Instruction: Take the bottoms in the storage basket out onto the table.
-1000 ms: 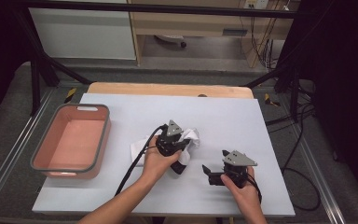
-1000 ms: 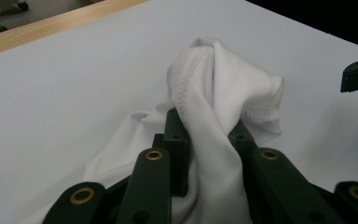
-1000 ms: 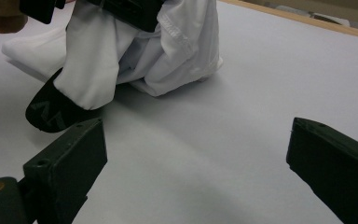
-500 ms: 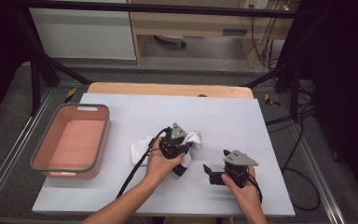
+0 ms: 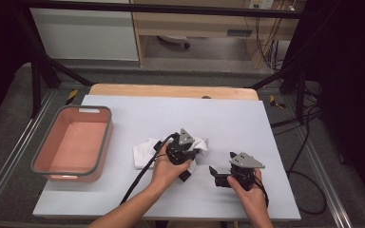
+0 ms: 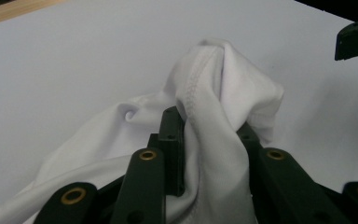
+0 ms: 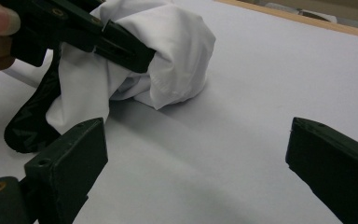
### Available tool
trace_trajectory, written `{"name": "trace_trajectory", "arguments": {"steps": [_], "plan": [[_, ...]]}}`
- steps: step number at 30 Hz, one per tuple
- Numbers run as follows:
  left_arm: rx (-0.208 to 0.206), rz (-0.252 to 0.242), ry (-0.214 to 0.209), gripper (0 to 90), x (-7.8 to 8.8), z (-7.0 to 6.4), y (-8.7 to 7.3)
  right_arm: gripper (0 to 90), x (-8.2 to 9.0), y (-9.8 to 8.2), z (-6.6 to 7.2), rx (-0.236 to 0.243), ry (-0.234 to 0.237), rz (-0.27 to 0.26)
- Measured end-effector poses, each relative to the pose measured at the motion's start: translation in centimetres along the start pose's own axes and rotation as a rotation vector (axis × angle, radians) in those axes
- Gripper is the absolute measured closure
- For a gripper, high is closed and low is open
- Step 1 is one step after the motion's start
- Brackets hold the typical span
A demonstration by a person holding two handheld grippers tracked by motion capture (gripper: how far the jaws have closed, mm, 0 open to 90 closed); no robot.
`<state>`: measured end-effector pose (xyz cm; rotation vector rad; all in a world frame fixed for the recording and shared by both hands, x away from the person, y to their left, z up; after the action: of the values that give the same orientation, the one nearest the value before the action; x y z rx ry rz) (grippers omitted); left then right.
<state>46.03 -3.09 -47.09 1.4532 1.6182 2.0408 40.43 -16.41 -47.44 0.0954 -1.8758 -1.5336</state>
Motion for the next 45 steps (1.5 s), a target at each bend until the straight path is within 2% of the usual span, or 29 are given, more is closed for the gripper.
{"name": "trace_trajectory", "arguments": {"steps": [6, 22, 26, 27, 31, 32, 33, 35, 41, 45], "plan": [[-0.005, 0.021, -0.011, 72.1, -0.4, -0.5, -0.4, 5.6, 0.1, -0.1, -0.2, -0.004, -0.006, 0.002], [0.025, 0.087, -0.059, 71.5, -1.3, -1.5, -1.4, 5.6, 0.2, -0.5, -1.1, -0.031, -0.041, 0.021], [0.017, 0.09, -0.07, 56.2, -1.2, -1.7, -1.4, 5.6, 0.3, -0.5, -1.1, -0.031, -0.043, 0.02], [0.016, 0.087, -0.069, 56.2, -1.1, -1.8, -1.4, 5.6, 0.3, -0.5, -1.1, -0.03, -0.044, 0.02], [0.011, 0.08, -0.066, 37.1, -0.5, -2.0, -1.1, 5.6, 0.4, -0.6, -1.3, -0.036, -0.052, 0.022], [0.012, 0.072, -0.059, 28.4, -0.3, -2.0, -0.9, 5.6, 0.5, -0.6, -1.4, -0.043, -0.054, 0.018], [0.008, 0.068, -0.053, 28.4, 0.0, -2.0, -0.8, 5.6, 0.5, -0.6, -1.4, -0.043, -0.054, 0.018], [0.008, 0.056, -0.047, 19.7, 0.6, -1.9, -0.5, 5.5, 0.6, -0.5, -1.5, -0.043, -0.058, 0.015], [0.019, 0.023, -0.024, 11.9, 2.5, -0.9, 0.4, 5.3, 0.6, -0.6, -1.4, -0.048, -0.058, 0.017], [0.029, 0.018, -0.001, 10.2, 3.6, 0.2, 1.0, 5.3, 0.6, -0.6, -1.4, -0.047, -0.055, 0.018]]}}
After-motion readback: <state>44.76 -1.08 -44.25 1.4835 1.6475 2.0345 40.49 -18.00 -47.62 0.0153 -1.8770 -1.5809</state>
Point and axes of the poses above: each handheld gripper's, and its own axes: x roughly backward along the jaws, y roughly out of its top, z roughly to its left, the point moved 8 cm from there along -x, roughly forward along the jaws, and after that the axes turned 2 degrees about x, right-handed, at the moved point
